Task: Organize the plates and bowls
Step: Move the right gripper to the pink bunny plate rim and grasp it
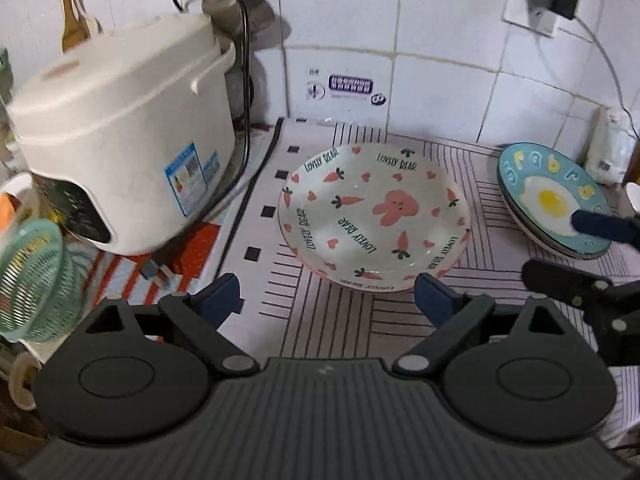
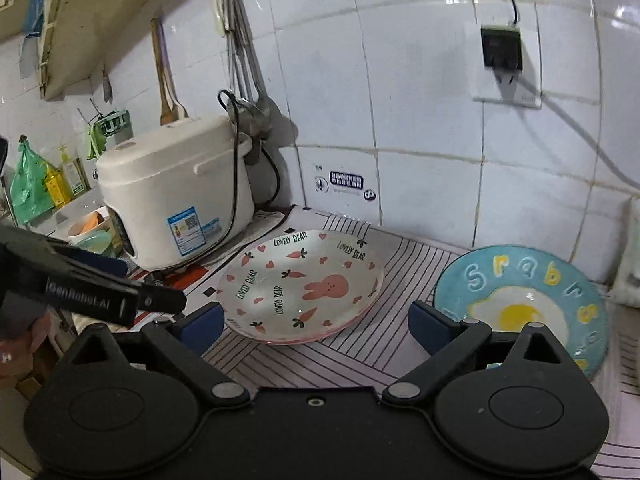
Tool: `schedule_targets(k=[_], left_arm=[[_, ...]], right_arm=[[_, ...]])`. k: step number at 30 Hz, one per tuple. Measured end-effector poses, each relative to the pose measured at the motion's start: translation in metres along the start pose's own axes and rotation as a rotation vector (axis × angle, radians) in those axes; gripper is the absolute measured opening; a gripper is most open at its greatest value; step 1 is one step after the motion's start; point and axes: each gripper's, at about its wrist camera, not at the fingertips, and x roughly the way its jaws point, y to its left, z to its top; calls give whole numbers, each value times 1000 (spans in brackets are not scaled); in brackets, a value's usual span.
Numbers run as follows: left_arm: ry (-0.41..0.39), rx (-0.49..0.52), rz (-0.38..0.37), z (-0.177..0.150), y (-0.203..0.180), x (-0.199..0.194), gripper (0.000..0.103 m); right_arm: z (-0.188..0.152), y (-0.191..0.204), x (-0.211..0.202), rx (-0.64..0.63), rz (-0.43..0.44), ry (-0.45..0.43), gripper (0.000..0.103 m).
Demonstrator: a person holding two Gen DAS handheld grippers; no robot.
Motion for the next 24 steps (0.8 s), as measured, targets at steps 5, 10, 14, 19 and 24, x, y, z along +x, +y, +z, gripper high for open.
schedule_targets(k=[5,10,14,19,24], left_arm=[[41,-47,-15,4,4,33,93],[34,-69,-9,7,10,59,91],[2,-116,-8,5,15,76,91],[43,-149,-11,4,20,99,77],[61,-148,2,6,28,113,46]], right_arm=[[-10,-20,40,119,52,41,97],[-22,-33,72,211,74,67,92],[-22,-36,89,221,88,77,85],[-14,-37,116,235,57,89,73],[-16,-45,130,265,36,97,53]])
